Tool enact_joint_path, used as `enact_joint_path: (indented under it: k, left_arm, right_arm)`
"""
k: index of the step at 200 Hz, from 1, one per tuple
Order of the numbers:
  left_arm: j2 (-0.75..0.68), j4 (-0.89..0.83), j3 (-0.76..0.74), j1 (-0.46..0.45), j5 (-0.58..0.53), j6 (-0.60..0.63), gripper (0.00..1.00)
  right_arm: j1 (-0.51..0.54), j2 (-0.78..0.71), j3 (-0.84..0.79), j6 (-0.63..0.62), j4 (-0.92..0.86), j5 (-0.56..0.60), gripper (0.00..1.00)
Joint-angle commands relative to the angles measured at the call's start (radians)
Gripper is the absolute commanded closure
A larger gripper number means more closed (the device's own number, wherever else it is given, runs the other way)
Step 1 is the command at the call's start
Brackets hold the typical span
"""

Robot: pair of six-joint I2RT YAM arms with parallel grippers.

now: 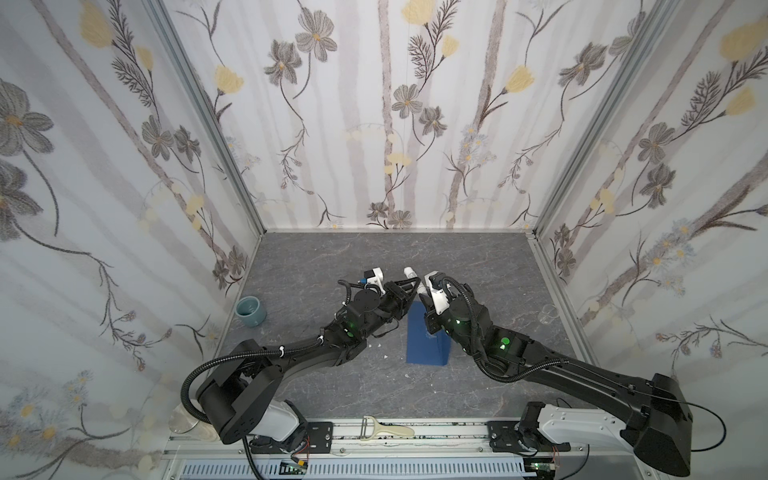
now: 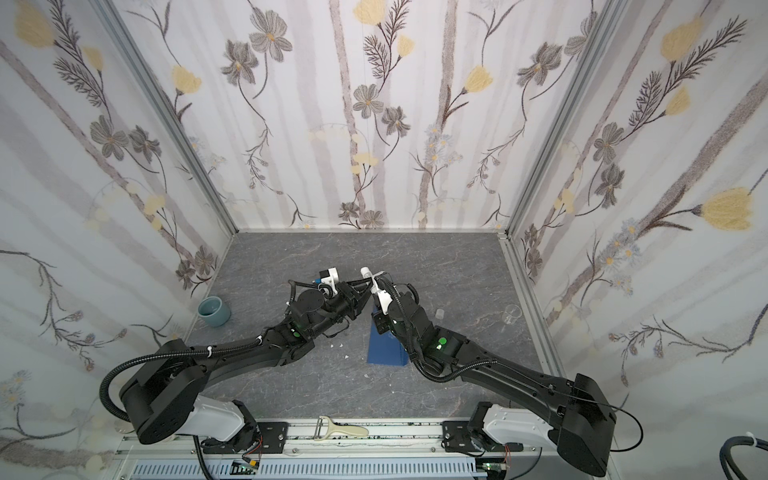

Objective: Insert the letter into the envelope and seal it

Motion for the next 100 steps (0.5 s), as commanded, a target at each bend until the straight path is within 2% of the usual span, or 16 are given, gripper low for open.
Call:
enact_joint_path:
  k: [1, 42, 100]
  left_arm:
    - [-0.010, 0.025, 0.010, -0.003, 0.038, 0.007, 1.00]
    - [-0.016, 0.028, 0.009, -0.002, 0.039, 0.006, 1.00]
    - [-0.011, 0.036, 0.010, -0.004, 0.046, 0.001, 1.00]
  right_arm:
    - [-0.005, 0.006, 0.005, 0.026, 0.083, -0.082, 0.77]
    - [-0.014, 0.003, 0.003, 0.023, 0.080, -0.071, 0.72]
    - [-0.030, -0.002, -0.005, 0.026, 0.094, -0.103, 0.73]
